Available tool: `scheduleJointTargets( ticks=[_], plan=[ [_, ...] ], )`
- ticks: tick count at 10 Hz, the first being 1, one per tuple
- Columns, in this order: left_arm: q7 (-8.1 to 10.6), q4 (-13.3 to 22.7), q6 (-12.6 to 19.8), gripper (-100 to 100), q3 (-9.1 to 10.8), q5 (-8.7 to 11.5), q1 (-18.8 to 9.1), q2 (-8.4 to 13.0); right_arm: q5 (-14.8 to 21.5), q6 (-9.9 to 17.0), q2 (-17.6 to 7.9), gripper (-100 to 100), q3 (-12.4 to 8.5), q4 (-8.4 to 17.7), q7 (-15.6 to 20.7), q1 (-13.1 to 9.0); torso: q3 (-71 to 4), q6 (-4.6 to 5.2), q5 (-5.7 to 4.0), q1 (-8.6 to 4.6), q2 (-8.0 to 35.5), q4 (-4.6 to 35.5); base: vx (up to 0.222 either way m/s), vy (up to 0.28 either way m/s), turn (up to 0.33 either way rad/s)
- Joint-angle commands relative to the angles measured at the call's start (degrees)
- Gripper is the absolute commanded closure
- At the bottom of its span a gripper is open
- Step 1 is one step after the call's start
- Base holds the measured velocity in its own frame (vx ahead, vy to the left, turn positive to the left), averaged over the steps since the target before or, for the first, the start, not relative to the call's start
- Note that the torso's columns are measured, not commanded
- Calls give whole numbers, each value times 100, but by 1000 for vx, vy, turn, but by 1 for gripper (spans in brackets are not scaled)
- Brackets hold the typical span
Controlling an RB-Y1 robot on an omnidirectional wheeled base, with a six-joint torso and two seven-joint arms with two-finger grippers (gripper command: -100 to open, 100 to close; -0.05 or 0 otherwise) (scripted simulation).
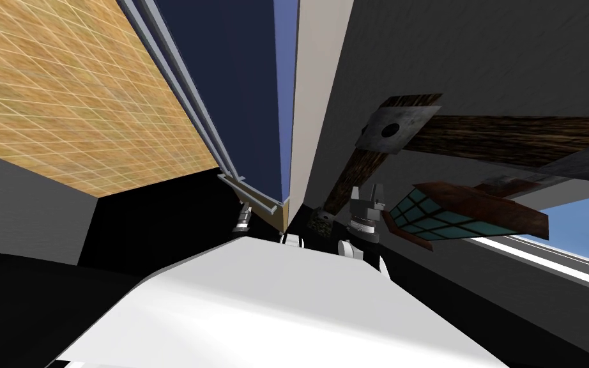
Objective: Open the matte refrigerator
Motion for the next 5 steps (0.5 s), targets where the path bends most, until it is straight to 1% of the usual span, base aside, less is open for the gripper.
scheduleJointTargets(
  ticks=[1, 2, 3, 5],
  plan=[
    [8, 413, -162, -100, 73, 10, -97, -40, 0, 0, 0, 0, 0, 0, 0, 0, 3, -1, 1, 11, 5, 1, 36, -113, 3],
    [8, 513, -162, -100, 73, 10, -97, -40, 0, 0, 0, 0, 0, 0, 0, 0, 3, 0, 4, 15, 3, 1, 30, -80, 3],
    [8, 776, -261, -100, 116, 16, -163, -74, 0, 0, -1, 0, -1, 0, 0, 0, 3, -1, 6, 26, 5, 1, 32, -72, 2],
    [9, 1197, -444, -100, 195, 25, -286, -161, 0, 0, 0, 0, 0, 0, 0, 0, 1, 0, 1, 2, 1, 1, 42, -133, 7]
  ],
)
